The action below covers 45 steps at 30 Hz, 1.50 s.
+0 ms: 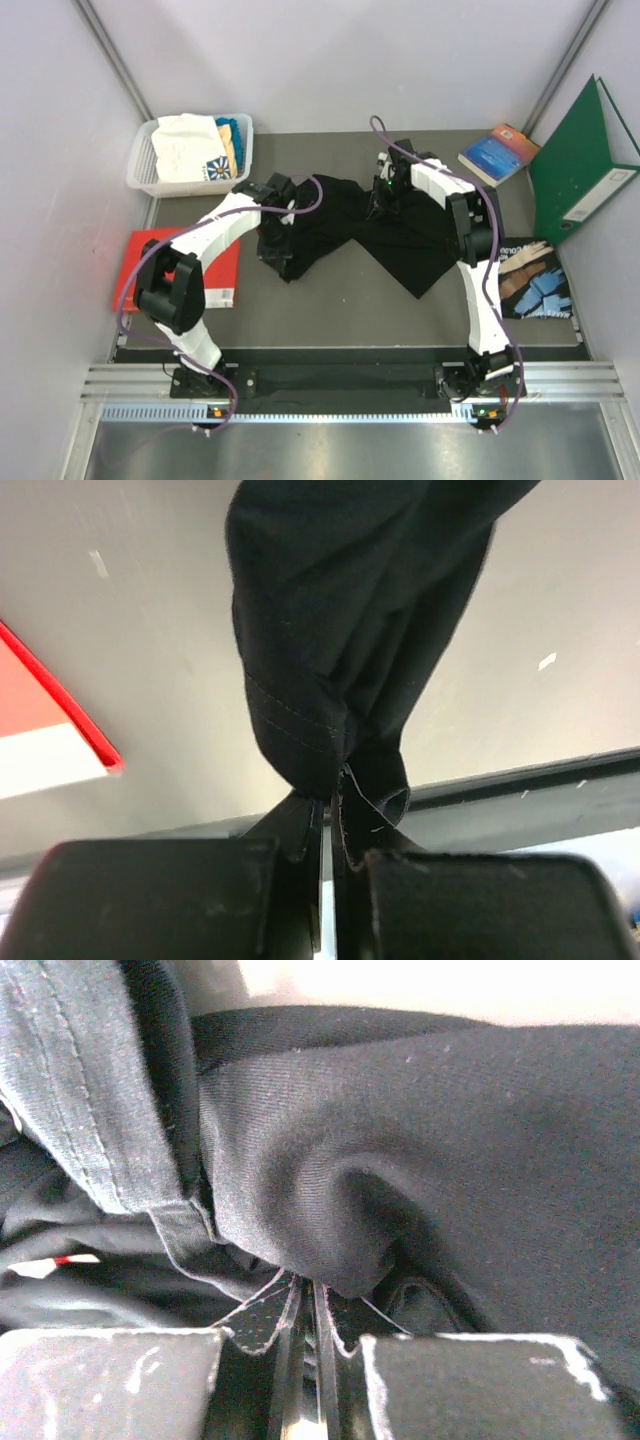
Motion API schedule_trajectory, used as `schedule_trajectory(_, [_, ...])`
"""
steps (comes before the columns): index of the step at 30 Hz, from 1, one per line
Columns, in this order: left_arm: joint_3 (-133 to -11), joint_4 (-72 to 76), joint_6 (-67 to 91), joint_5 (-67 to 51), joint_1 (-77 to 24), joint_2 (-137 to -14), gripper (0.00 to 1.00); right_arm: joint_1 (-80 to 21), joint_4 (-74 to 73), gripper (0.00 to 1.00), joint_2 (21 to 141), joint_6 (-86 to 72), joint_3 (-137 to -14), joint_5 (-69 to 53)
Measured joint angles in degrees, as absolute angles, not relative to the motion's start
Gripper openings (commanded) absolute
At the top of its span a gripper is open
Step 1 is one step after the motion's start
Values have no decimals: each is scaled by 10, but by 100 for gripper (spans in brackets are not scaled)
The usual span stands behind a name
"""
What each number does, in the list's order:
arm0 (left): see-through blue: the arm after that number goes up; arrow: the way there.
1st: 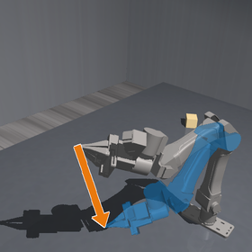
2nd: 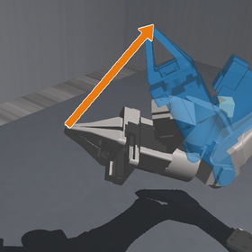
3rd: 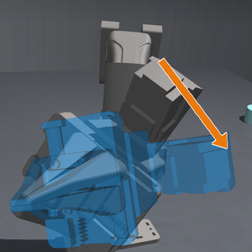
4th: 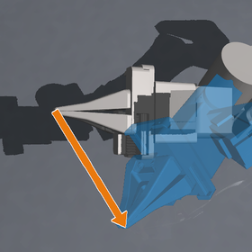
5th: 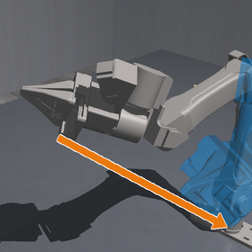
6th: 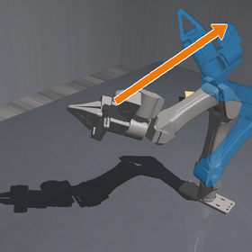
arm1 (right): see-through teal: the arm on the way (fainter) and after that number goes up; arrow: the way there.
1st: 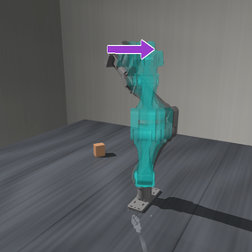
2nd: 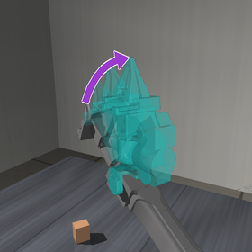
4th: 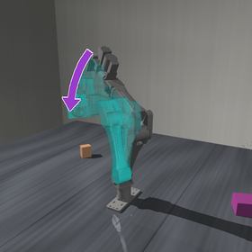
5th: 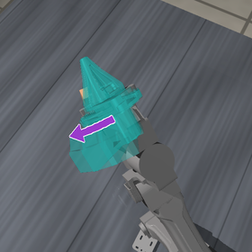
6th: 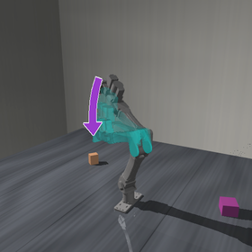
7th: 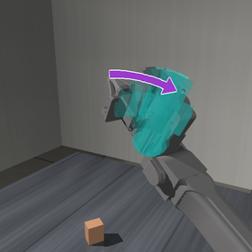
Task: Fold and stack the t-shirts
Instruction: Flatten the tshirt out
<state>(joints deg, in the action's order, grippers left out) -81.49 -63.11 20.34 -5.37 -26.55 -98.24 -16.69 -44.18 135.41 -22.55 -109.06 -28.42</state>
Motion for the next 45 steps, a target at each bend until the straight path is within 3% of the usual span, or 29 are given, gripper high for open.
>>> schedule_trajectory(14, [-650,-682,257,-28,-282,-854,0,-167,-499,7,1381,-211,-1148,-278])
schedule_trajectory(15, [-646,-683,259,-32,-283,-854,5,-167,-501,7,1382,-209,-1151,-275])
schedule_trajectory(16, [-643,-683,262,-35,-284,-854,17,-167,-503,7,1384,-206,-1157,-269])
schedule_trajectory(17, [-642,-684,265,-36,-286,-855,55,-166,-503,7,1384,-202,-1161,-261])
schedule_trajectory(19, [-647,-690,265,-33,-290,-855,99,-165,-502,7,1384,-195,-1166,-250])
schedule_trajectory(26, [-795,-700,251,27,-296,-843,99,-153,-468,10,1355,-165,-1142,-199])
schedule_trajectory(29, [-877,-652,230,58,-294,-870,99,-141,-457,23,1315,-158,-1110,-177])
schedule_trajectory(30, [-902,-642,225,65,-294,-891,99,-137,-455,33,1304,-156,-1105,-173])
schedule_trajectory(36, [-1117,-567,184,83,-289,-1158,99,-91,-432,59,1220,-150,-1076,-171])
schedule_trajectory(40, [-1279,-559,161,72,-282,-1357,99,-56,-419,60,1173,-147,-1052,-161])
schedule_trajectory(45, [-1290,-548,182,37,-240,-1419,99,-3,-412,60,1132,-152,-988,-139])
